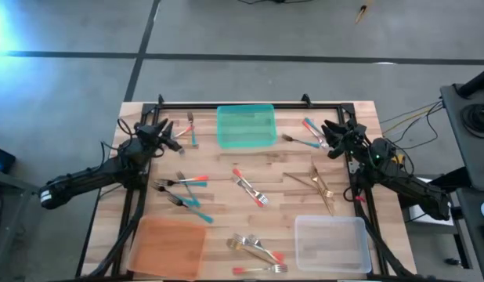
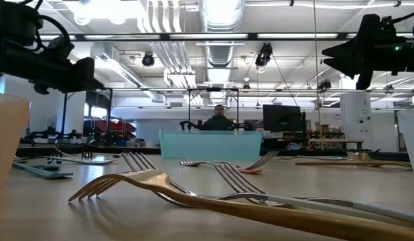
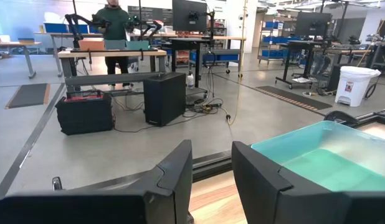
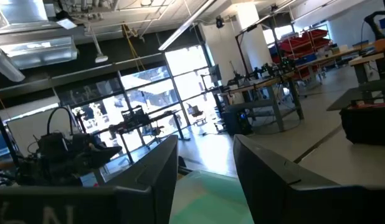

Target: Sort silverware by color (type)

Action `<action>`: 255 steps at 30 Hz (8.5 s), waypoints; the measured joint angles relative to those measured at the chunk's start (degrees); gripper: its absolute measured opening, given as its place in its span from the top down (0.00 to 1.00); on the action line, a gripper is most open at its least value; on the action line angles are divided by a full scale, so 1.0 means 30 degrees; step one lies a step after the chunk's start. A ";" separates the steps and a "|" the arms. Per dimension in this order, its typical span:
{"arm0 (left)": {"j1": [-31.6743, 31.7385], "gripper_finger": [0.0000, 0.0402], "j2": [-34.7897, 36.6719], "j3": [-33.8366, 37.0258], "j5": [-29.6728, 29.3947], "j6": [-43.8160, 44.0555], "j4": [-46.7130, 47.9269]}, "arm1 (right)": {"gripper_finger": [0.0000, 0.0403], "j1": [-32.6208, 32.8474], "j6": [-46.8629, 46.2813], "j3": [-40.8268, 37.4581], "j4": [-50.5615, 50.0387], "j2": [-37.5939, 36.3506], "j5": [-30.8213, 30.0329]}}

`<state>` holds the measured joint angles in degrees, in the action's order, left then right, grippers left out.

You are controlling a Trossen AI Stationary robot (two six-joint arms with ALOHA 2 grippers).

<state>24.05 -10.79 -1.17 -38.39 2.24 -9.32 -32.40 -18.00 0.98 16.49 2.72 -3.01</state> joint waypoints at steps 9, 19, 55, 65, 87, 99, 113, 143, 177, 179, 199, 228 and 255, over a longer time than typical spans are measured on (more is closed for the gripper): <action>0.0003 0.76 -0.0004 0.0003 -0.0003 -0.0007 -0.0003 | 0.64 0.0004 0.0000 0.0002 -0.0006 0.0000 -0.0005; 0.0006 0.76 -0.0007 0.0001 0.0000 -0.0007 -0.0001 | 0.64 0.0006 0.0000 0.0006 0.0001 0.0000 -0.0007; 0.0005 0.76 -0.0005 0.0002 0.0000 -0.0007 -0.0002 | 0.64 0.0006 0.0000 0.0005 -0.0002 0.0000 -0.0003; 0.0005 0.76 -0.0005 0.0002 -0.0002 -0.0003 -0.0004 | 0.64 0.0000 0.0000 0.0006 -0.0006 0.0000 -0.0007; 0.0007 0.76 -0.0007 0.0000 0.0000 -0.0001 -0.0001 | 0.64 0.0000 0.0000 0.0006 -0.0006 0.0000 0.0000; 0.0001 0.76 -0.0006 0.0003 -0.0003 0.0000 -0.0004 | 0.64 0.0007 0.0000 0.0004 0.0720 0.0000 -0.0007; 0.0003 0.76 -0.0004 0.0000 -0.0002 -0.0003 -0.0004 | 0.64 0.0000 -0.1475 0.0006 0.1245 0.0000 -0.0140; 0.0007 0.76 0.0000 0.0000 -0.0007 -0.0007 -0.0007 | 0.64 -0.0960 -0.4504 1.2442 -2.1497 1.4183 -0.5112; 0.0003 0.76 -0.0022 0.0004 -0.0007 -0.0004 0.0044 | 0.64 -0.6612 0.3014 1.9134 -2.4303 2.9529 -0.0309; 0.0000 0.76 -0.0022 0.0002 -0.0007 -0.0007 0.0044 | 0.64 -0.6644 0.3009 1.9316 -2.4348 2.9866 -0.0633; 0.0006 0.76 -0.0022 0.0001 -0.0007 -0.0007 0.0043 | 0.72 -0.6679 0.2925 2.0293 -2.4395 3.2653 -0.2209; 0.0000 0.76 -0.0022 0.0000 0.0000 0.0000 0.0044 | 0.97 -0.5837 0.3005 2.2964 -2.4344 2.9910 -0.1997; 0.0000 0.76 -0.0022 0.0002 -0.0006 -0.0002 0.0044 | 0.95 0.2088 0.7930 2.3555 -0.9057 3.1998 -0.0509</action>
<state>24.05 -10.85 -1.16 -38.41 2.24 -9.19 -26.14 5.79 71.64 -10.68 98.71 -4.53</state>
